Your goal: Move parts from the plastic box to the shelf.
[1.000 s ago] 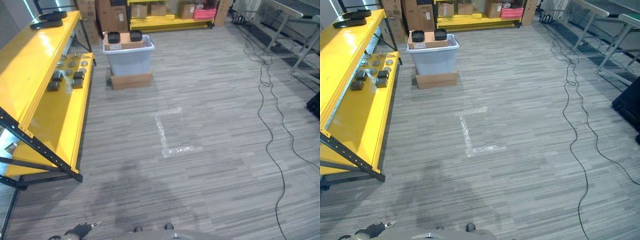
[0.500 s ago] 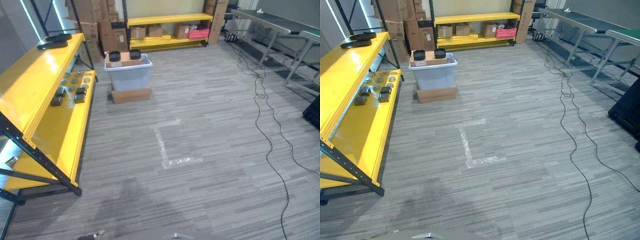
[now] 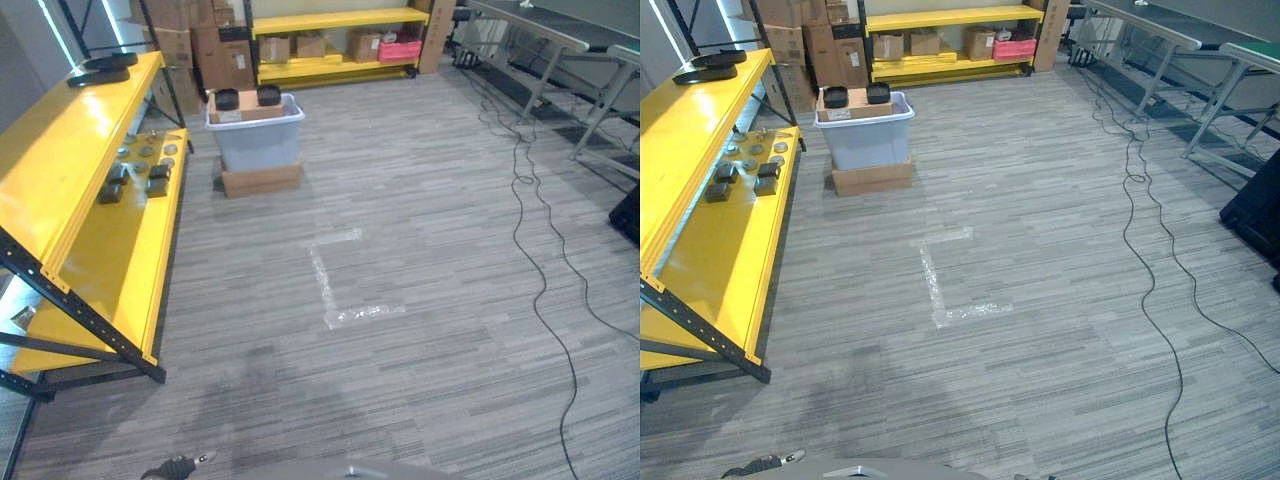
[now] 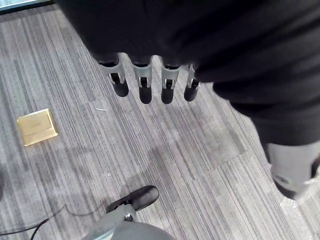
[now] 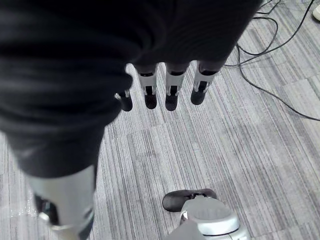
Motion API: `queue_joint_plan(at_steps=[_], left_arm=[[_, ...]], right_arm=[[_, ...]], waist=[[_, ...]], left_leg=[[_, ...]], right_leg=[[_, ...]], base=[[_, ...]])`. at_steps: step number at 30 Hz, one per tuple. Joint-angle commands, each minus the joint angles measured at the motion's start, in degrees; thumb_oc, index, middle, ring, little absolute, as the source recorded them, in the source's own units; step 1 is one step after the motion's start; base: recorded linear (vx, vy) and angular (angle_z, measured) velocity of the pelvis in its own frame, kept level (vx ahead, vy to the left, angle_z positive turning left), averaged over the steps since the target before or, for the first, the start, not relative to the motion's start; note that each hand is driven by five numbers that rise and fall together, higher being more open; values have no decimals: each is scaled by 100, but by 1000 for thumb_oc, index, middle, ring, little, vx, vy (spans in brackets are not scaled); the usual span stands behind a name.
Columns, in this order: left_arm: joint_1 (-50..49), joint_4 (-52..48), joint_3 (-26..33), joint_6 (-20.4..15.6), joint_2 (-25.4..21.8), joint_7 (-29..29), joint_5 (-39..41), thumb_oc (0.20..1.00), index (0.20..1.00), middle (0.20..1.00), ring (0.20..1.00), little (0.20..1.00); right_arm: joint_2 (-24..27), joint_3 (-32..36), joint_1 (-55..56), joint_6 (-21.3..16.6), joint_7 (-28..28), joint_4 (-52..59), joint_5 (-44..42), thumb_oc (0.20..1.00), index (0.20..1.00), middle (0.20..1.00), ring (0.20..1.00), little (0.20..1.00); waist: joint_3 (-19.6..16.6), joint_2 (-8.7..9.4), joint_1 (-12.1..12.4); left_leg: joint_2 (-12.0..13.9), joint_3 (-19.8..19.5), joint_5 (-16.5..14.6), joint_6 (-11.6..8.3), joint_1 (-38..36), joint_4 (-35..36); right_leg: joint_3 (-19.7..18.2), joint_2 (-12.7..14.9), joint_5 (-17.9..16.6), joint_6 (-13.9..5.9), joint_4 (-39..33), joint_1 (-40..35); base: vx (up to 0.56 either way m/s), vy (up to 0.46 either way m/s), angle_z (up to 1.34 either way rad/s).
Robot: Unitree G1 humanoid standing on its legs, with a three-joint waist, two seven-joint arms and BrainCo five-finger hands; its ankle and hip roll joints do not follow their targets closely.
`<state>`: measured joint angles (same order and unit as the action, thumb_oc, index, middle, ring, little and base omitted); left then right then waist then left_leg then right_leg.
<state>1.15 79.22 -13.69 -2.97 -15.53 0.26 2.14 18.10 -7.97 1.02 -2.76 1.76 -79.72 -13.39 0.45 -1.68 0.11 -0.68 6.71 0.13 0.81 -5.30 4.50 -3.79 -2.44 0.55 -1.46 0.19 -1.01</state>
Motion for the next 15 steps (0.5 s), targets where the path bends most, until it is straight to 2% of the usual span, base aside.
queue_joint_plan(at_steps=[1, 5, 8, 9, 10, 13, 15], left_arm=[[245, -9, 171, -205, 80, 132, 227, 1000, 1000, 1000, 1000, 1000], [437, -381, 355, -374, 5, 274, 707, 1000, 1000, 1000, 1000, 1000], [726, -1072, 344, -623, -155, 345, 1212, 1000, 1000, 1000, 1000, 1000], [832, -1727, 360, -779, -277, 374, 1485, 1000, 1000, 1000, 1000, 1000], [832, -1727, 360, -779, -277, 374, 1485, 1000, 1000, 1000, 1000, 1000], [764, -3562, 543, -1088, -398, 432, 2224, 1000, 1000, 1000, 1000, 1000], [725, -4591, 660, -1249, -464, 479, 2318, 1000, 1000, 1000, 1000, 1000]], right_arm=[[-97, 270, -97, -223, 30, -110, -787, 1000, 1000, 1000, 1000, 1000], [41, 684, -208, -460, 78, 260, -1462, 1000, 1000, 1000, 1000, 1000], [383, 688, -381, -652, 205, 763, -1447, 1000, 1000, 1000, 1000, 1000], [629, 566, -457, -756, 295, 1230, -1133, 1000, 1000, 1000, 1000, 1000], [629, 566, -457, -756, 295, 1230, -1133, 1000, 1000, 1000, 1000, 1000], [1142, 627, -314, -950, 596, 3250, -428, 1000, 1000, 1000, 1000, 1000], [1339, 854, -213, -1102, 810, 4180, -76, 1000, 1000, 1000, 1000, 1000]], waist=[[-137, 33, 78], [-160, 30, 35], [-167, 41, 37], [-167, 47, 51], [-167, 47, 51], [-106, 48, 52], [-103, 42, 65]], left_leg=[[151, 281, -686, -300, -172, -187], [163, 292, -694, -307, -218, -176], [169, 284, -697, -320, -247, -171], [171, 284, -699, -327, -255, -175], [171, 284, -699, -327, -255, -175], [167, 246, -716, -325, -297, -187], [171, 238, -709, -327, -278, -190]], right_leg=[[-90, 273, 596, -919, 395, 170], [-98, 270, 613, -926, 397, 139], [-89, 278, 623, -951, 415, 128], [-93, 280, 628, -960, 434, 128], [-93, 280, 628, -960, 434, 128], [-111, 282, 667, -981, 511, 109], [-124, 287, 658, -984, 532, 146]], base=[[35, 10, 2], [9, 2, 1], [0, 0, 0], [0, 0, 0], [0, 0, 0], [0, 0, 0], [0, 0, 0]])
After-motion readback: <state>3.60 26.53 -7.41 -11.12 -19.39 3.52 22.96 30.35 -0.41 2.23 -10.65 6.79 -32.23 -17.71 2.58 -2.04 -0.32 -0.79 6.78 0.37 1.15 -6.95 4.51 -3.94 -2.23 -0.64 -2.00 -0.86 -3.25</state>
